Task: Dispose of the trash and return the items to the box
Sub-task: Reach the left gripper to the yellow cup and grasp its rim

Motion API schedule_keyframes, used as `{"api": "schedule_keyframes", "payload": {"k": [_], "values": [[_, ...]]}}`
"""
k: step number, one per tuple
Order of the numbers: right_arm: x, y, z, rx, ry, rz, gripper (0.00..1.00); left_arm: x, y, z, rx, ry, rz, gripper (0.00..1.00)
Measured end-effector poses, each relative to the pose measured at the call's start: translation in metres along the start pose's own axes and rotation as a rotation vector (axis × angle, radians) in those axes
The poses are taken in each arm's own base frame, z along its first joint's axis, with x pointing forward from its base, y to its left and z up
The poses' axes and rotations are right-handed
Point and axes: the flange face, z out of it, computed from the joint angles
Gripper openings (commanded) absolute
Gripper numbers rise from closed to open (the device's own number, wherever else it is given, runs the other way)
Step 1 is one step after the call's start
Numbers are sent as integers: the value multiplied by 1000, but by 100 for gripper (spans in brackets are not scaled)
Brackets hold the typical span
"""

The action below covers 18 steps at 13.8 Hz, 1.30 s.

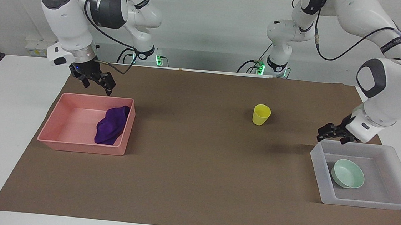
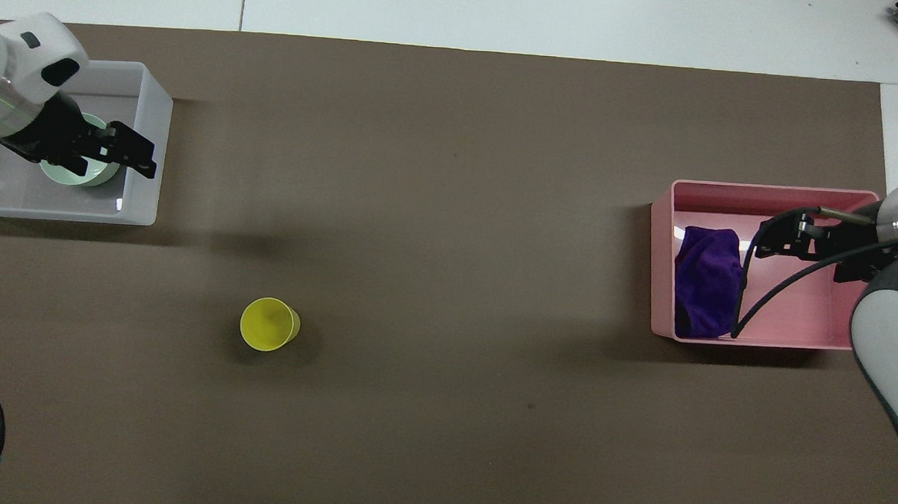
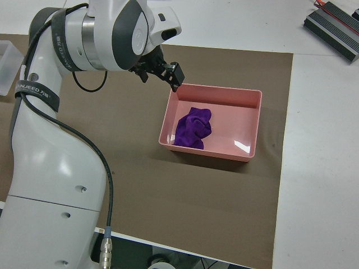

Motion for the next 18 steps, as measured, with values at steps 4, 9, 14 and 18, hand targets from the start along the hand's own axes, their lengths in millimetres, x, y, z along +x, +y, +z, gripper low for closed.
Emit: {"api": "schedule_keyframes", "payload": {"k": [4,9,14,18], "values": [[5,3,-1,0,-2,8,100,-49,42,65,-36,-47,48,100],[5,4,-2,0,-1,9,100,-47,52,110,-30,-2,60,0],[1,4,15,-11,-39,8,100,-37,50,114,-31,22,38,0],[-3,4,22,-10,-34,6,100,-9,31,33,-53,26,-8,0]]}}
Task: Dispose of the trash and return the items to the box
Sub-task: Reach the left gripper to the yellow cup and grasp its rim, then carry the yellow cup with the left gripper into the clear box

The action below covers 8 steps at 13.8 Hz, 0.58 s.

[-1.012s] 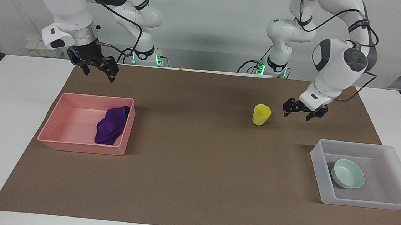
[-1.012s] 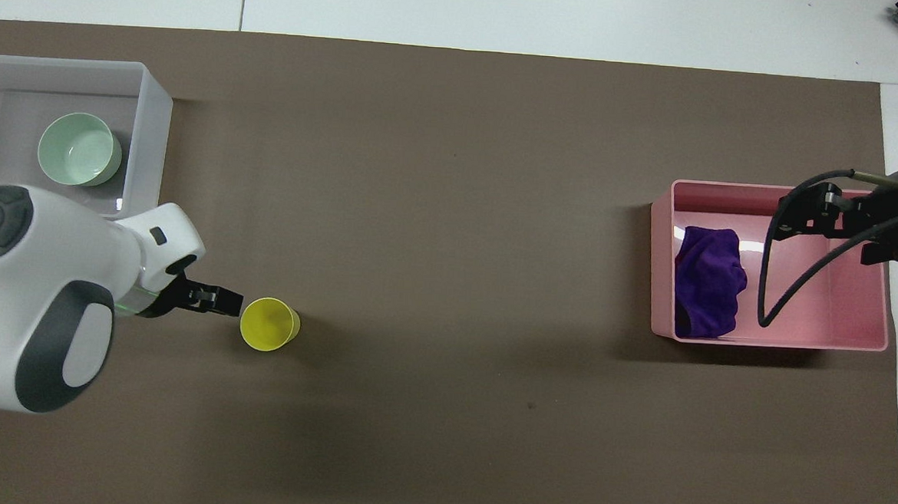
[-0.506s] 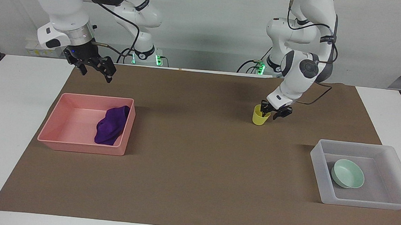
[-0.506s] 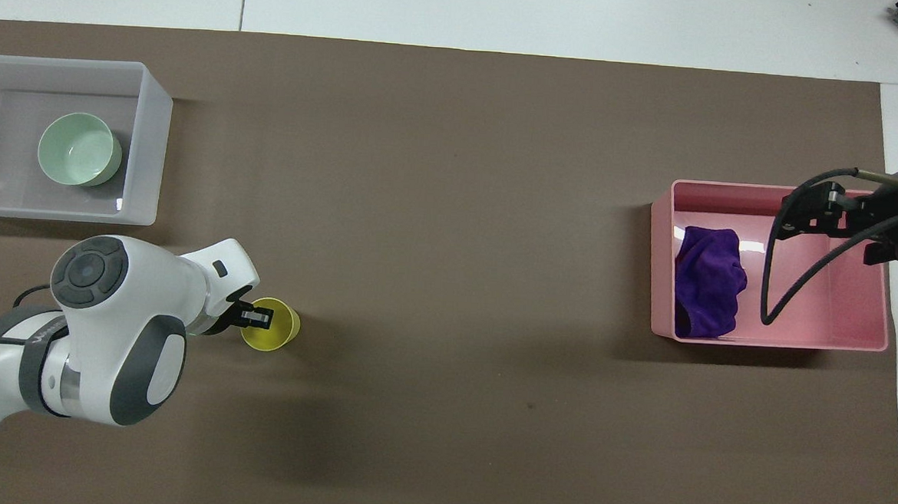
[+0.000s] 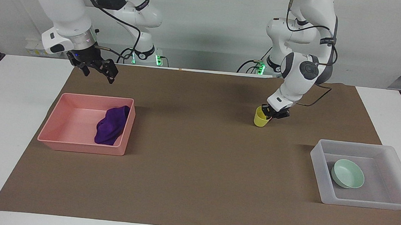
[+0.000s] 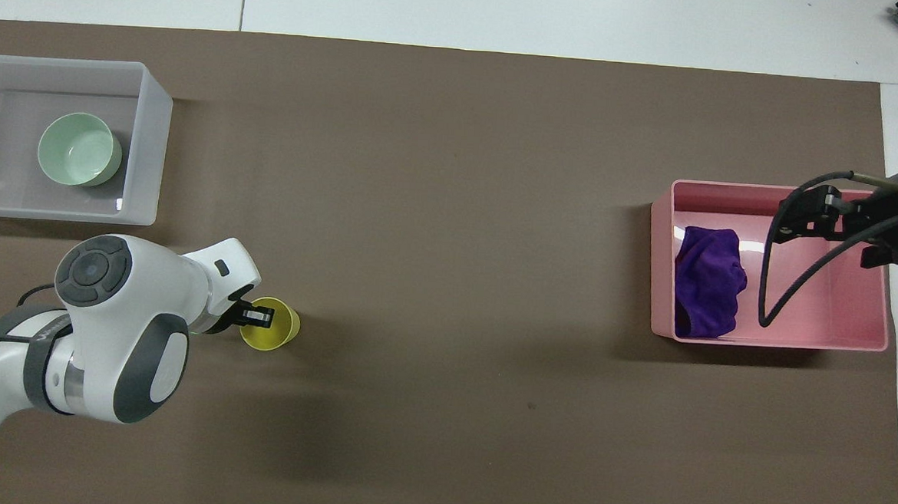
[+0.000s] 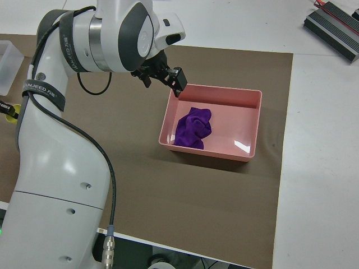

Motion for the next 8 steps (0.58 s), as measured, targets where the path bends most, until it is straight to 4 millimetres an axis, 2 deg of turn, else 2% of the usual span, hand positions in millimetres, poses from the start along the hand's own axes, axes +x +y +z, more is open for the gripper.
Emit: {"api": "schedule_keyframes", "payload": {"k": [2,4,5,6,8], "values": [[-3,0,2,1,3,-1,100,19,-34,-73,-13,47,-47,0],[-5,0,1,2,7,-1,100,29,-78,-132,-13,130,-83,0],[-6,0,0,3,8,-2,100,34,-99,-152,-8,168,-100,0],[-6,0,0,3,9,-2,100,40,-118,-163,-5,192,-119,0],[-7,0,0,3,9,-2,100,55,-161,-167,2,213,-152,0]]}}
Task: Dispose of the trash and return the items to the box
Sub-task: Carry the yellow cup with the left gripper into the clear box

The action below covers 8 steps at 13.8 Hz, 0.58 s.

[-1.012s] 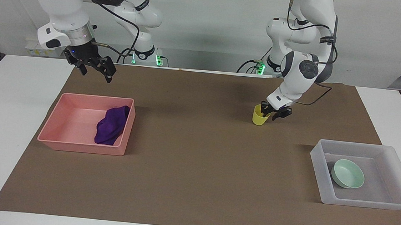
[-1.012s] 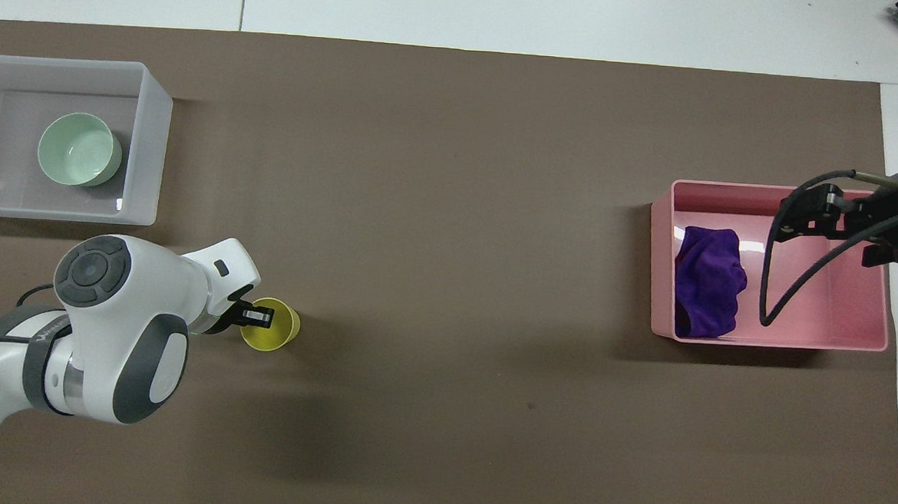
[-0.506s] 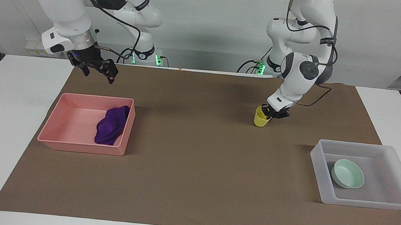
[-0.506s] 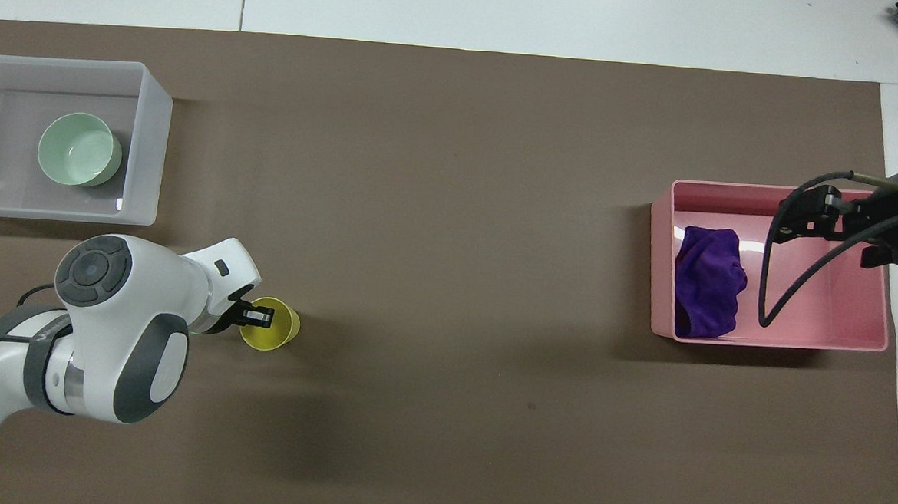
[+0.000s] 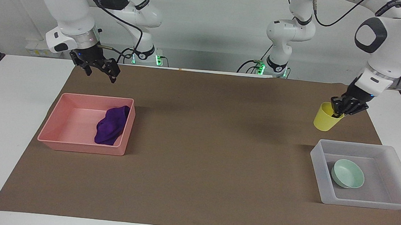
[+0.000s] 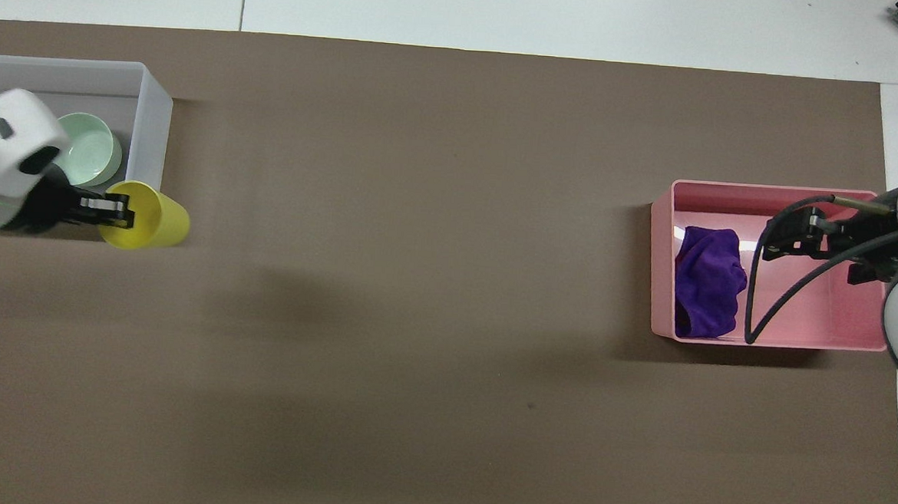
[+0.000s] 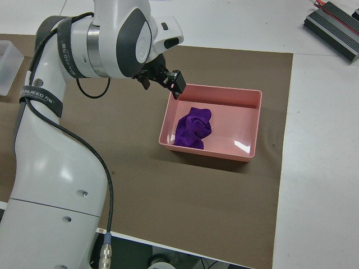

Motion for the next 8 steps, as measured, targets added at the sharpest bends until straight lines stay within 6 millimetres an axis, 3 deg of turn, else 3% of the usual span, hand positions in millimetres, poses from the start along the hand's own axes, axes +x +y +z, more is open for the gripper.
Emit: {"api": "schedule_keyframes", "payload": {"k": [3,5,8], "values": [[0,0,0,0,-1,0,100,42,-58,30,18,50,-45,0],[0,0,0,0,-1,0,100,61,-90,69,32,79,-67,0],[0,0,0,0,0,-1,100,72,-119,135,47,71,-86,0]]}}
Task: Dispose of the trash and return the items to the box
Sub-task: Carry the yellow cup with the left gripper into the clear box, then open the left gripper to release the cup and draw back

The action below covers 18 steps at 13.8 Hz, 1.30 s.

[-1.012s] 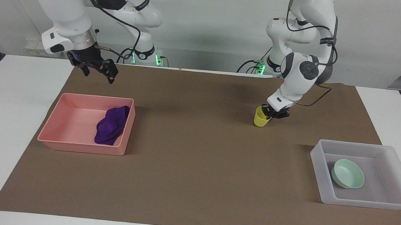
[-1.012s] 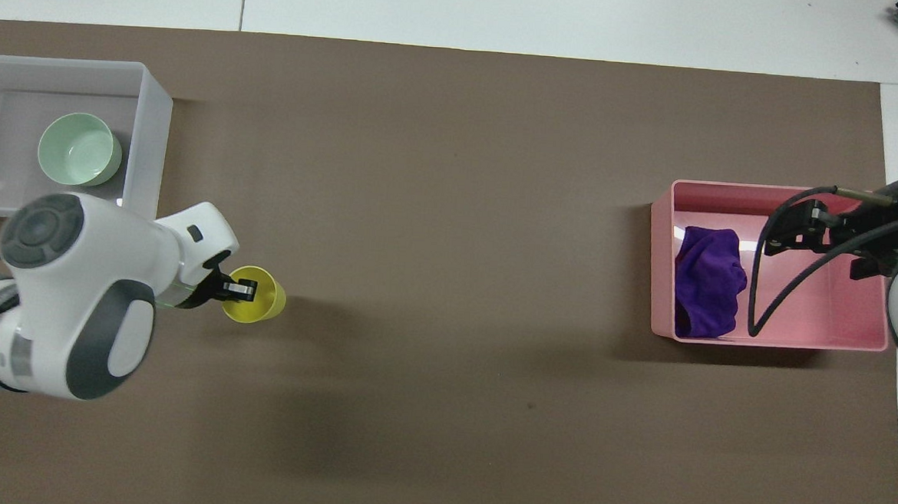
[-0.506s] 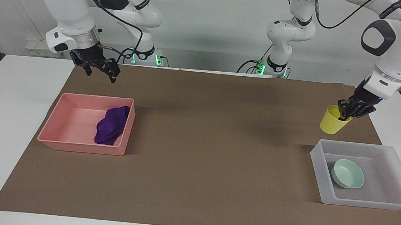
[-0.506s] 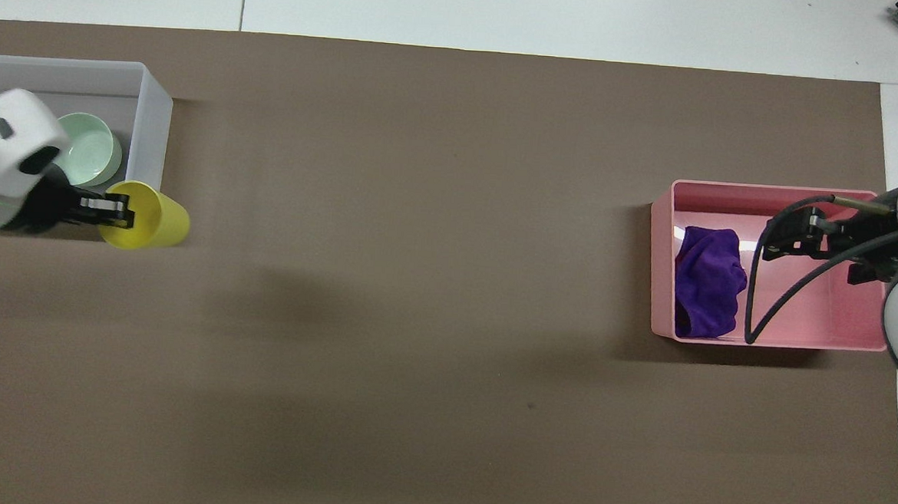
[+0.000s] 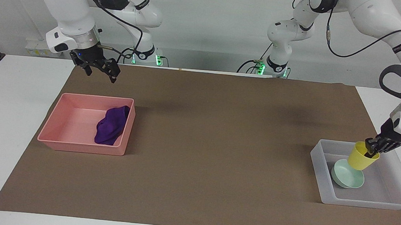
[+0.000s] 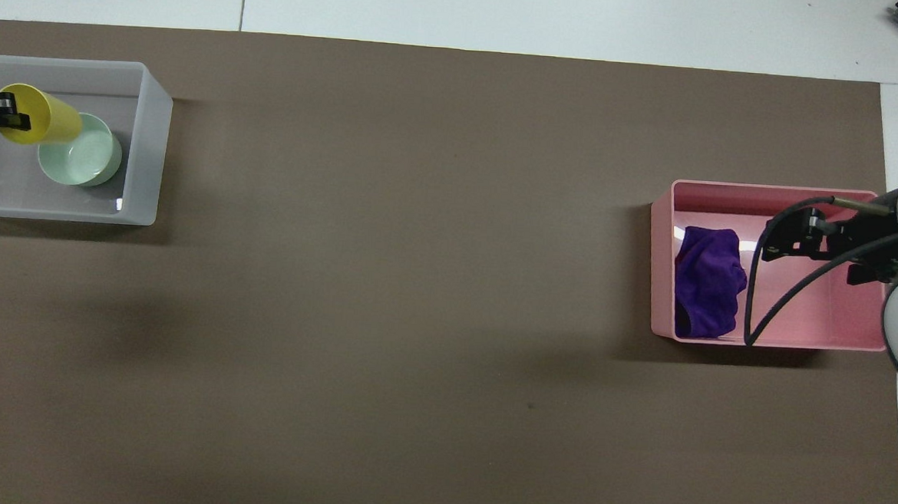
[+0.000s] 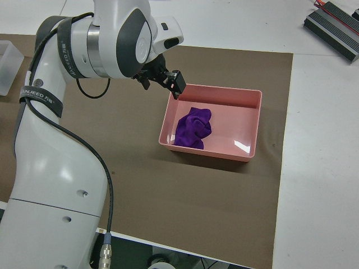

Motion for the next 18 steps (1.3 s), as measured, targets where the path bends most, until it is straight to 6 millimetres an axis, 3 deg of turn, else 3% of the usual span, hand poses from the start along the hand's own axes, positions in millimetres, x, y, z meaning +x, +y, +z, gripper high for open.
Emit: {"api": "schedule_keyframes", "payload": {"k": [2,6,8,12,15,18], "values": [[0,0,0,0,1,-1,100,-1,-10,24,21,-24,3,0],[0,-1,0,0,1,-1,100,-5,-18,43,26,-53,-3,0],[0,-1,0,0,1,-2,100,-6,-17,47,24,-60,-3,99],[0,-1,0,0,1,-2,100,0,-12,39,22,-39,7,100],[0,-1,0,0,1,-2,100,11,8,-11,20,15,35,100],[0,-1,0,0,1,-2,100,-5,50,-75,-5,-71,73,100]]}}
